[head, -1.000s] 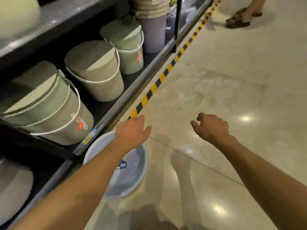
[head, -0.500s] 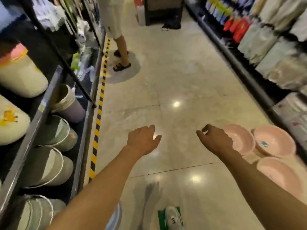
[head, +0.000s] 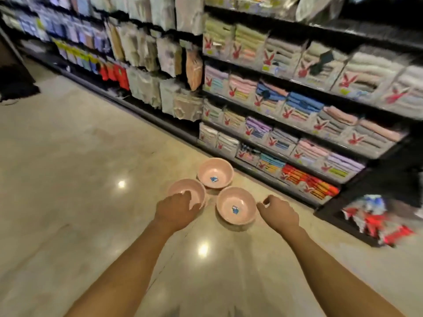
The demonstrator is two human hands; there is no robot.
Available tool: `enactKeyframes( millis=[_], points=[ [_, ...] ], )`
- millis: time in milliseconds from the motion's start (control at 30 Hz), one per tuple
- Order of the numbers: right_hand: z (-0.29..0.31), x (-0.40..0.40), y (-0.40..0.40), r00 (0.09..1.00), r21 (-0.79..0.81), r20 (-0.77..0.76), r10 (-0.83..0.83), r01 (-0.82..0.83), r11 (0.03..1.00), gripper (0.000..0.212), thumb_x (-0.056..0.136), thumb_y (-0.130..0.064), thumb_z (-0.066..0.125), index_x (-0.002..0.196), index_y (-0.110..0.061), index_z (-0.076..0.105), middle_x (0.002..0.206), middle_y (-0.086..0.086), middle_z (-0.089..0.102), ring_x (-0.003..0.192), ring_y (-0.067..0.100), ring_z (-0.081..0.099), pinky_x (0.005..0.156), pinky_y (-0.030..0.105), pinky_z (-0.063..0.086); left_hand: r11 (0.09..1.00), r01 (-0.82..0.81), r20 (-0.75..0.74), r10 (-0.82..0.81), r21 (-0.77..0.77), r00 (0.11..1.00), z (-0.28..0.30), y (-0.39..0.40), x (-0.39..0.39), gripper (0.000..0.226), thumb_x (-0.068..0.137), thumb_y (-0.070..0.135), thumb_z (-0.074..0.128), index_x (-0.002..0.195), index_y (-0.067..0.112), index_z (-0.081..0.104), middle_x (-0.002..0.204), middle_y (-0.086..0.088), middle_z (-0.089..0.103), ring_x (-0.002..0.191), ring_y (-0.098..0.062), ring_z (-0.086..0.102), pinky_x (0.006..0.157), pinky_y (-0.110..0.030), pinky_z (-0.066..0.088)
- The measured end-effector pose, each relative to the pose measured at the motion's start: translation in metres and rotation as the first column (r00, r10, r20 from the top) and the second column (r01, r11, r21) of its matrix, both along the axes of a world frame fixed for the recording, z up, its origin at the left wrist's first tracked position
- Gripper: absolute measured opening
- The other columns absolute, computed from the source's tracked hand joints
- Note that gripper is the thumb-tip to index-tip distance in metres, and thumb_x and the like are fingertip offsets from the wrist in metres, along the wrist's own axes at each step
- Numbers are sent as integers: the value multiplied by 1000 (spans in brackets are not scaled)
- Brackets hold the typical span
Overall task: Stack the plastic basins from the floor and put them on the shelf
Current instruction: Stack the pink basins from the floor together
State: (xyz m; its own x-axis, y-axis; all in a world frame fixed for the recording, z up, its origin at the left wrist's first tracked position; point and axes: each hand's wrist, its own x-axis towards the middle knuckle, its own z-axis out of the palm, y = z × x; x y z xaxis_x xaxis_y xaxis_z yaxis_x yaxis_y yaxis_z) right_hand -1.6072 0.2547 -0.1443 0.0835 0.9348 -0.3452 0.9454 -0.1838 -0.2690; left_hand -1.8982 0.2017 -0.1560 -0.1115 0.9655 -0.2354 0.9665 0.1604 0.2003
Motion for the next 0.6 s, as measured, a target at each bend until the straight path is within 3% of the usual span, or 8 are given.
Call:
enactKeyframes(
  millis=[100, 267, 367, 433, 600],
  points=[
    [-7, 49, 31, 997, -14, 22, -80, 80, 997, 47, 94, -57, 47, 124, -24, 62, 123, 6, 68, 107, 29, 64, 80, 36, 50, 996, 83, 29, -82, -25, 996, -8, 56, 52, 51, 95, 62, 41, 127, 25, 56, 120, -2, 68, 105, -27, 66, 74, -36, 41],
    [-28, 85, 82, 988, -40, 50, -146, 148, 988, 48, 93, -58, 44, 124, -26, 61, 118, 4, 70, 101, 28, 65, 71, 34, 42, 979, 198, 80, -194, -53, 978, -27, 133, 99, 45, 94, 60, 46, 120, 24, 56, 116, -3, 69, 105, -29, 65, 86, -44, 52],
    [-47, 99, 119, 982, -34, 51, -184, 186, 982, 49, 92, -59, 44, 124, -26, 60, 116, 5, 70, 102, 29, 65, 72, 35, 42, 961, 271, 74, -266, -57, 961, -48, 195, 111, 42, 95, 59, 45, 112, 21, 52, 108, -6, 71, 92, -27, 66, 77, -42, 53],
    [-61, 110, 149, 979, -37, 74, -188, 191, 981, 49, 93, -59, 44, 124, -25, 61, 117, 6, 70, 103, 31, 65, 74, 36, 44, 952, 301, 78, -296, -64, 952, -63, 231, 119, 37, 96, 59, 43, 102, 23, 46, 103, -7, 70, 84, -26, 64, 68, -37, 46],
    [-135, 123, 227, 972, -29, 83, -218, 221, 975, 49, 93, -58, 46, 126, -25, 62, 115, 6, 71, 104, 32, 65, 75, 37, 44, 961, 257, 79, -249, -106, 965, -149, 317, 118, 38, 94, 60, 41, 100, 23, 46, 102, -8, 69, 91, -33, 66, 68, -37, 42]
  ],
)
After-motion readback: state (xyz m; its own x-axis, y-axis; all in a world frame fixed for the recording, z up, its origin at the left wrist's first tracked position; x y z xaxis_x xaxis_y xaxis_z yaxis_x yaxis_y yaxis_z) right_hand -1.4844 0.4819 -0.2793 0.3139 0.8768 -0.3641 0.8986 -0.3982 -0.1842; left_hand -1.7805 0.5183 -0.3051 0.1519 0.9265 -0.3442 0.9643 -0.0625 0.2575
